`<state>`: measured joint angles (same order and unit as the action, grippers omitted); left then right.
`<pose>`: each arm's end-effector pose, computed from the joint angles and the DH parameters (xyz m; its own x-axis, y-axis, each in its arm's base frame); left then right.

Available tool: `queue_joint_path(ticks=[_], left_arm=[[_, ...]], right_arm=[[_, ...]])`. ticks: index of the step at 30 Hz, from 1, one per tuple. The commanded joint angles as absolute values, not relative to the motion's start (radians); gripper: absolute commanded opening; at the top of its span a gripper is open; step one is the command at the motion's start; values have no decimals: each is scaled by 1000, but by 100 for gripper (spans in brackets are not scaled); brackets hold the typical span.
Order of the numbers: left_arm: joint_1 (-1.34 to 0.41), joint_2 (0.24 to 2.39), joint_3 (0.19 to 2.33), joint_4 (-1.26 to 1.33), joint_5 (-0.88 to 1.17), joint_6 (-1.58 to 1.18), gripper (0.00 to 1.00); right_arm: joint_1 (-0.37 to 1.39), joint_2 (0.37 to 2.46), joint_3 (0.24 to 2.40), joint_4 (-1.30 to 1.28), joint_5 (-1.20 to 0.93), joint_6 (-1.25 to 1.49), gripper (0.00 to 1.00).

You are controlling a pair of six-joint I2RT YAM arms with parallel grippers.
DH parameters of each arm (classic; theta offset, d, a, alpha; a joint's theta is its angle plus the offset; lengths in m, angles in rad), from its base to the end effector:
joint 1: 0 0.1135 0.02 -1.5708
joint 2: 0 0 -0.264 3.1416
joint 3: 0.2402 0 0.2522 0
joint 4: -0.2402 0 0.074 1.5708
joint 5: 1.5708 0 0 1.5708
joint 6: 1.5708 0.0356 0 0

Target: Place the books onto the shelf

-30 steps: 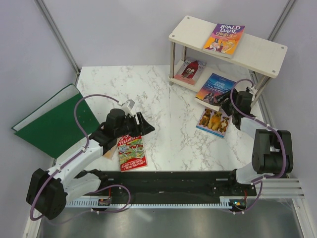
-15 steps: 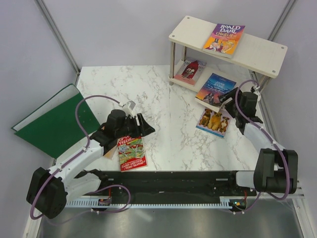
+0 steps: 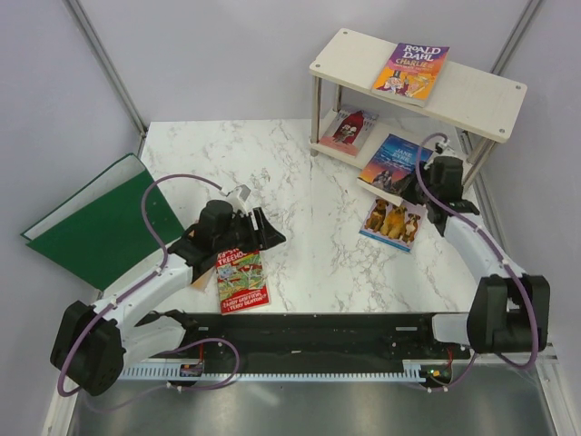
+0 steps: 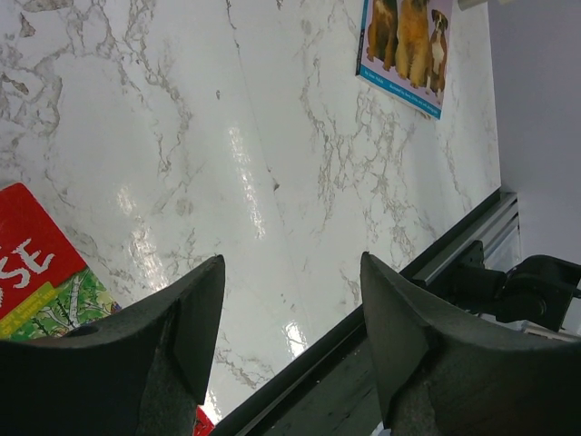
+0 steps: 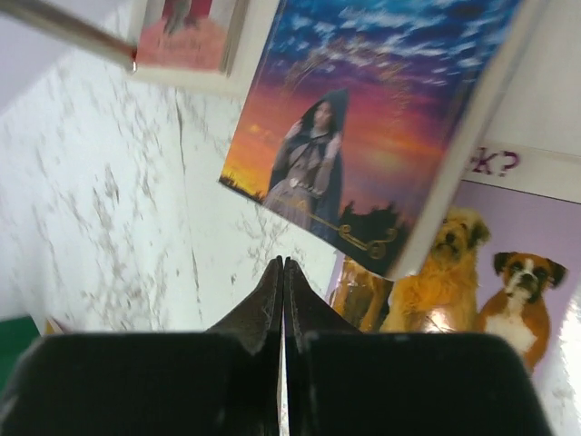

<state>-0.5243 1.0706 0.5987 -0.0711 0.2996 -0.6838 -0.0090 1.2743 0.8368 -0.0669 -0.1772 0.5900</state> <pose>0.1950 -0.1249 0.2314 -0.7871 -0.2421 -0.5673 0.2578 0.7065 -0.6591 0.2857 0.0037 0.2638 -0.4825 0.5520 -0.6801 0.1480 0.8166 0.5579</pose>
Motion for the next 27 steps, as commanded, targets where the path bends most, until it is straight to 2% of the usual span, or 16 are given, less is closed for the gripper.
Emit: queue_joint_path(ticks=[1, 12, 27], left_arm=[[-532, 1071, 595, -18, 325, -704, 67], [-535, 1075, 591, -17, 324, -707, 66], [-540, 1066, 581, -18, 324, -710, 66]], right_arm=[[99, 1387, 942, -166, -227, 442, 0], [166, 1588, 1034, -245, -114, 385, 0], [167, 1666, 1134, -190, 127, 402, 0]])
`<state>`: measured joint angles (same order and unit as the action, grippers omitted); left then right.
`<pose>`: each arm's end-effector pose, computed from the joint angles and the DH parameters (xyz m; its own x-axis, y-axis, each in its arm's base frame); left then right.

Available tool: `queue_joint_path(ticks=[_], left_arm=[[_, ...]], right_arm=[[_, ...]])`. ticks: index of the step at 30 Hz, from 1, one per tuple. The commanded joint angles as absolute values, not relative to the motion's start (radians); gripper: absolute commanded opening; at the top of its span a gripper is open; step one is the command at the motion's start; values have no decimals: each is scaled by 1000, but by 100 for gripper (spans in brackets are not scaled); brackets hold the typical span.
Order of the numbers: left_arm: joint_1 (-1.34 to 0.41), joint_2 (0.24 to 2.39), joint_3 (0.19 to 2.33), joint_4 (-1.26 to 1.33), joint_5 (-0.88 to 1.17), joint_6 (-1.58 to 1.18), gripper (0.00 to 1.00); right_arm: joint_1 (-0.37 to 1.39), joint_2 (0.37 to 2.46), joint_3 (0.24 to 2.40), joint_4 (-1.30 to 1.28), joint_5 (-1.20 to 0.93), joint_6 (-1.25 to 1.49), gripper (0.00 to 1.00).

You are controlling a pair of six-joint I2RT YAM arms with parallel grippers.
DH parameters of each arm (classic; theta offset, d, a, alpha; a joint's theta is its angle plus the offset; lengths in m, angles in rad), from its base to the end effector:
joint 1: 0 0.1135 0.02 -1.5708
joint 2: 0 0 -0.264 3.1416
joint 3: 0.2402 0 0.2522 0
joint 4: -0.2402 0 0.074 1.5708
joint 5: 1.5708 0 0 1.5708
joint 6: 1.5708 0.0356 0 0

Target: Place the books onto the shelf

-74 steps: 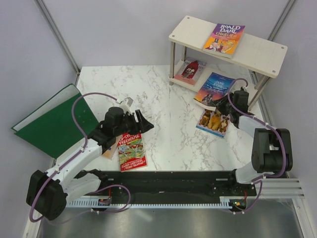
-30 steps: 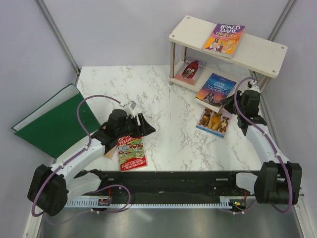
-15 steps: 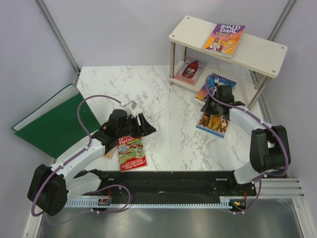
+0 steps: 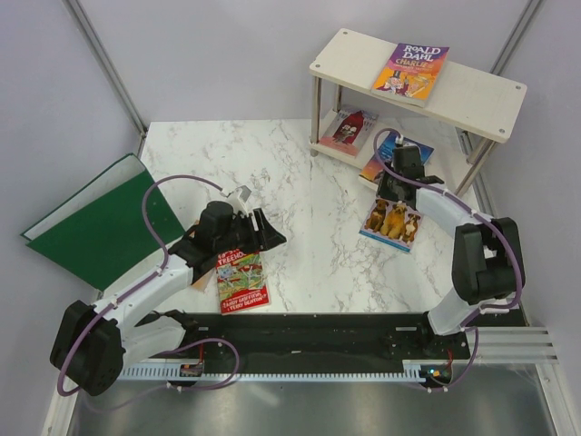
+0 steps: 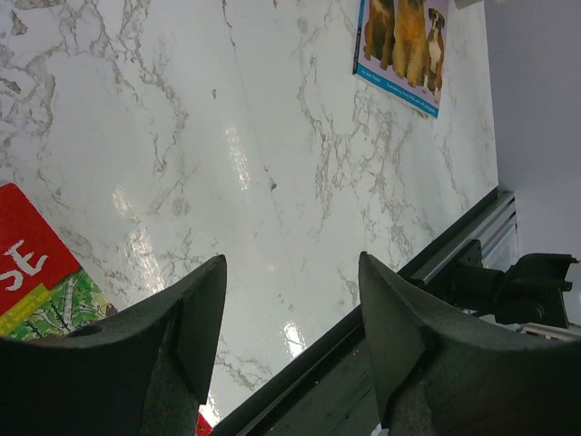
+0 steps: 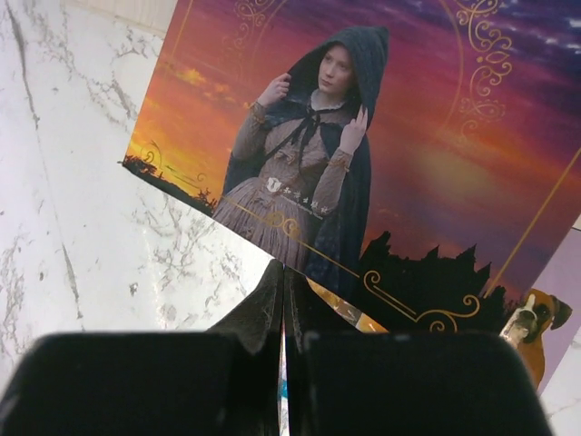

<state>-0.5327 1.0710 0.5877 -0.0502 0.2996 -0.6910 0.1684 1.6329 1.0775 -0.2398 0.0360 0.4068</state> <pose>0.1939 -0.1265 0.2296 -0.7864 -0.2433 -0.5679 0.2634 0.6994 -0.6644 0.3481 0.0579 0.2206 -0.7029 0.2816 -0.6532 0.1475 0.9560 0.2534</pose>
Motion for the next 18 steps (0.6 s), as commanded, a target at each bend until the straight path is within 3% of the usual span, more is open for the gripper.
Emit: queue_joint_path(ticks=[1, 18], left_arm=[[-540, 1068, 581, -20, 324, -710, 66], [-540, 1065, 580, -25, 322, -710, 66]], right_arm=[[167, 1672, 1138, -190, 138, 403, 0], [163, 1732, 1204, -178, 232, 406, 0]])
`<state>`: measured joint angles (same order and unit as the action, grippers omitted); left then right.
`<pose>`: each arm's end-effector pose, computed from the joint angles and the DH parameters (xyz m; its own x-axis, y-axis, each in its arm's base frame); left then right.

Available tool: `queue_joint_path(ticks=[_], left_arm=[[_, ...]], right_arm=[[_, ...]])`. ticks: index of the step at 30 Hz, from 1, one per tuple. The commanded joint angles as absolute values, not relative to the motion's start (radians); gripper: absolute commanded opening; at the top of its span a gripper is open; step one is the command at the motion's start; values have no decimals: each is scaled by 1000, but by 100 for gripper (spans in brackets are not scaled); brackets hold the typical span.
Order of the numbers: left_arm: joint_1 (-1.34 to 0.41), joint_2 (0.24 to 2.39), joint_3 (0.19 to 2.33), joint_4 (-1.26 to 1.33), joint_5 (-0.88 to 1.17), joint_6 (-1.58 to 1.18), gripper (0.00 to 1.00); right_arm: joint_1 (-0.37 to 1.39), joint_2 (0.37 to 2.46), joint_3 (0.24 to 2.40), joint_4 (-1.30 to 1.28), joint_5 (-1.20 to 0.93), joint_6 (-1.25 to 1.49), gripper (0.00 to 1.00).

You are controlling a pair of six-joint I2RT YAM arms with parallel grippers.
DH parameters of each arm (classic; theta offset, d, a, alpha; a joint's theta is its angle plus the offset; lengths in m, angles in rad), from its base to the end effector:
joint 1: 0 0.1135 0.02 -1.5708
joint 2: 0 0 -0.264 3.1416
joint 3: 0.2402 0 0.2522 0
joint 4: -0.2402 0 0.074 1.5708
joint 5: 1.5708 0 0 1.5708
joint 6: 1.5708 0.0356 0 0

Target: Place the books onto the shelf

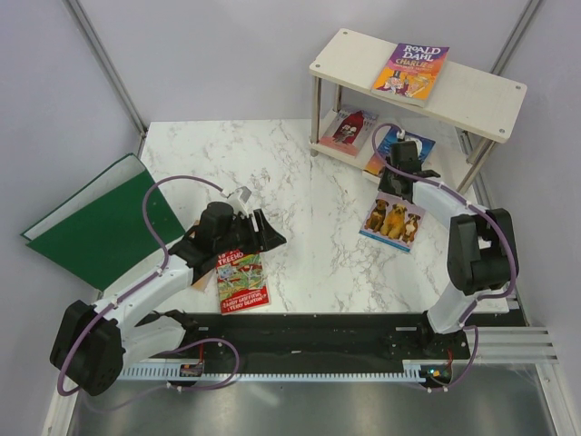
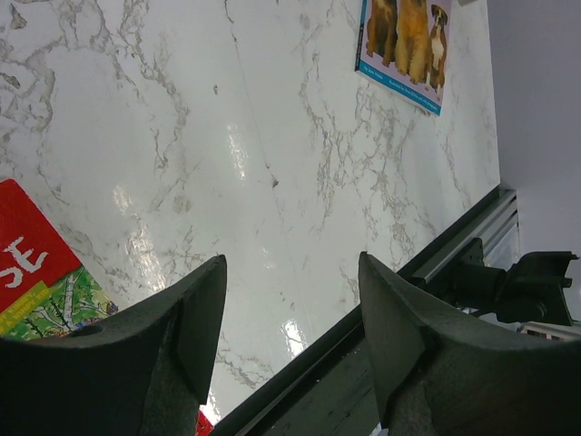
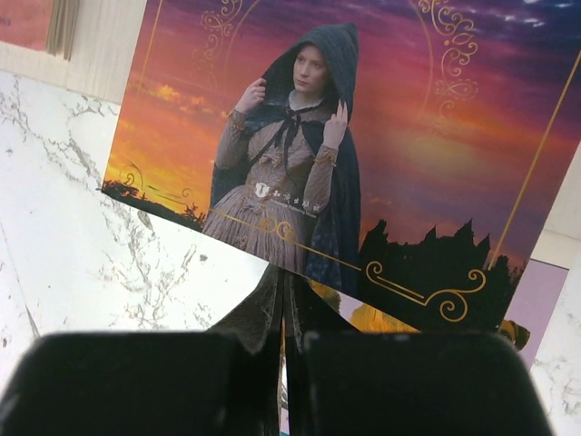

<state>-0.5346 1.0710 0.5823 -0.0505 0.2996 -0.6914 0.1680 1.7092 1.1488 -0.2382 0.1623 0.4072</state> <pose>0.1931 -0.1265 0.2277 -0.7897 -0.2404 -0.5644 0.2612 0.7007 -0.6639 0.3677 0.0565 0.2174 -0.6699 0.2828 -0.6865 0.2303 0.9582 0.1700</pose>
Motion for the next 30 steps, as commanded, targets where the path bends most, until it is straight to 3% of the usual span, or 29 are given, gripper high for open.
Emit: queue_joint_path(ticks=[1, 5, 11, 12, 14, 15, 17, 20, 23, 30], left_arm=[[-540, 1066, 578, -23, 322, -709, 66], [-546, 1069, 578, -23, 327, -709, 66], [-557, 1081, 574, -5, 324, -713, 66], [-563, 1098, 575, -5, 324, -712, 67], [-575, 1124, 594, 26, 331, -709, 67], [-580, 1165, 612, 32, 333, -706, 68], [-598, 1218, 640, 55, 342, -698, 68], [-624, 1354, 719, 84, 354, -689, 68], [-640, 1509, 860, 95, 385, -693, 67], [-676, 1822, 1133, 112, 468, -722, 66]], right_arm=[[160, 1732, 1206, -175, 230, 405, 0], [161, 1724, 1198, -153, 219, 387, 1], [163, 1588, 1080, -74, 5, 400, 16], [163, 1560, 1027, -65, -24, 414, 29], [161, 1474, 971, -43, -75, 457, 39], [161, 1442, 915, -43, -81, 478, 49], [163, 1338, 859, -41, -97, 515, 54], [161, 1198, 720, -66, -58, 633, 76], [146, 1089, 616, -116, -15, 733, 90], [-67, 1012, 411, -127, -75, 844, 92]])
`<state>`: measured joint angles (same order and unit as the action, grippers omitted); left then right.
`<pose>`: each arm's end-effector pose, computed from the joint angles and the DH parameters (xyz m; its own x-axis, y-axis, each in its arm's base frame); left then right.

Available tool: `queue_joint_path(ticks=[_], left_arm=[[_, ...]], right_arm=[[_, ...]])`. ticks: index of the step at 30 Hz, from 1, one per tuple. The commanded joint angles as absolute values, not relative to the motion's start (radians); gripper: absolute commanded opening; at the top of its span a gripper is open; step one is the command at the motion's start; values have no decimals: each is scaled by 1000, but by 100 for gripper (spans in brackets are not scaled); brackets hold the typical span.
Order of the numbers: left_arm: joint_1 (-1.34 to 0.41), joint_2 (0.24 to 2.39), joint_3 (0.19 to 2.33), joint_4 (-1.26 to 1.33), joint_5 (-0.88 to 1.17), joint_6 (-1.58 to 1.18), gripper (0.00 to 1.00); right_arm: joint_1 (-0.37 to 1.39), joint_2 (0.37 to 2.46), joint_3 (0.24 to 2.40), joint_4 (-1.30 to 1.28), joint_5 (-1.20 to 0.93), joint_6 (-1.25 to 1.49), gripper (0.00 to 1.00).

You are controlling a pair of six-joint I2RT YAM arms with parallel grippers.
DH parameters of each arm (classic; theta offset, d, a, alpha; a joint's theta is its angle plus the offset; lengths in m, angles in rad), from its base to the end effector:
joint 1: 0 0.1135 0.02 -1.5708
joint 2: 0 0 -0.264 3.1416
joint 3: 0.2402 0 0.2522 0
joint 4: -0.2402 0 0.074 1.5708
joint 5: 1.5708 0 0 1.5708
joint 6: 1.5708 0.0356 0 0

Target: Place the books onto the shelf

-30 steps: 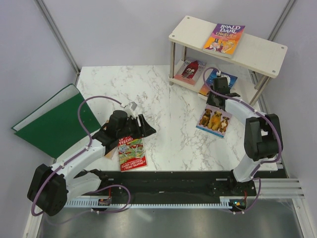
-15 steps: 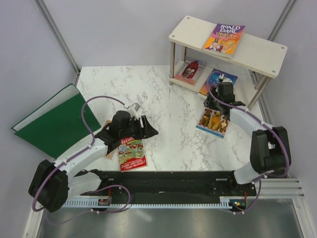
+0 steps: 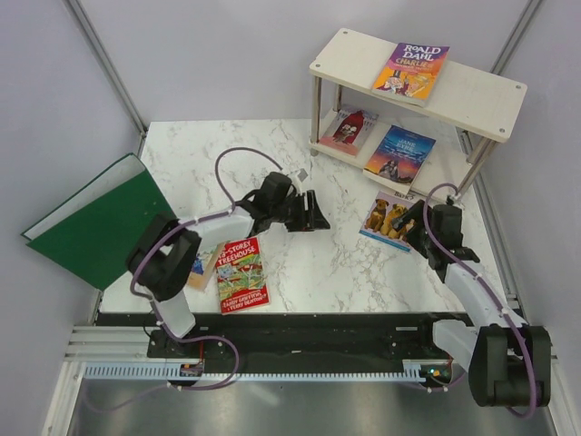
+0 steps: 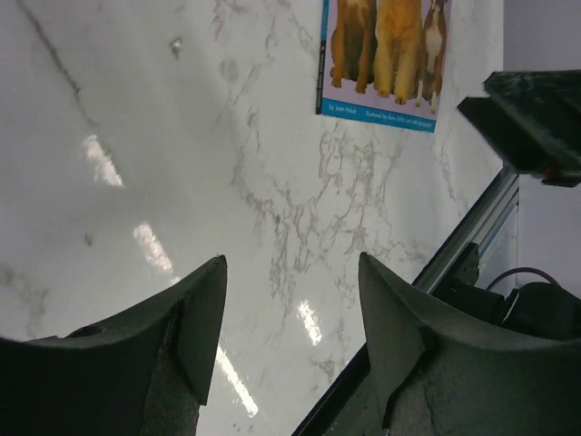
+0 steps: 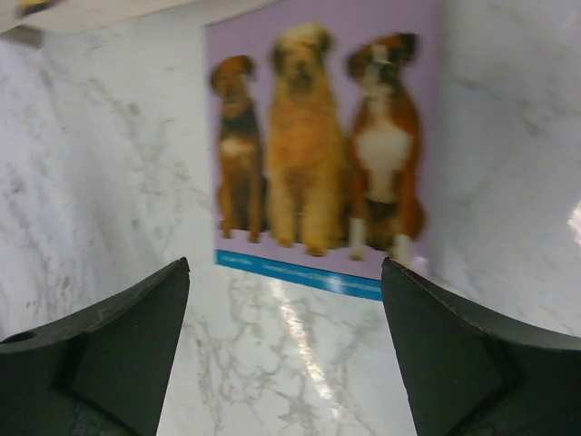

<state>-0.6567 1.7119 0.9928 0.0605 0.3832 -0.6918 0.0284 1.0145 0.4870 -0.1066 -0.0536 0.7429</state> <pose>0.2814 -0.2337 0.1932 -0.8839 -0.0657 -0.4631 0.3072 0.6650 -0.6807 0.2106 0.0079 0.2013 -0.4845 0.6620 -0.5719 0.3479 0.7456 0.5683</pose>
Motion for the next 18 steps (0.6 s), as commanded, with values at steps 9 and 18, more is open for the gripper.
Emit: queue_joint_path(ticks=[9, 18], left_arm=[[-707, 2108, 1394, 106, 555, -772, 65], [-719, 2168, 1456, 91, 580, -782, 65]], right_arm=[[-140, 1216, 397, 70, -136, 845, 86], [-141, 1416, 394, 256, -255, 865, 0]])
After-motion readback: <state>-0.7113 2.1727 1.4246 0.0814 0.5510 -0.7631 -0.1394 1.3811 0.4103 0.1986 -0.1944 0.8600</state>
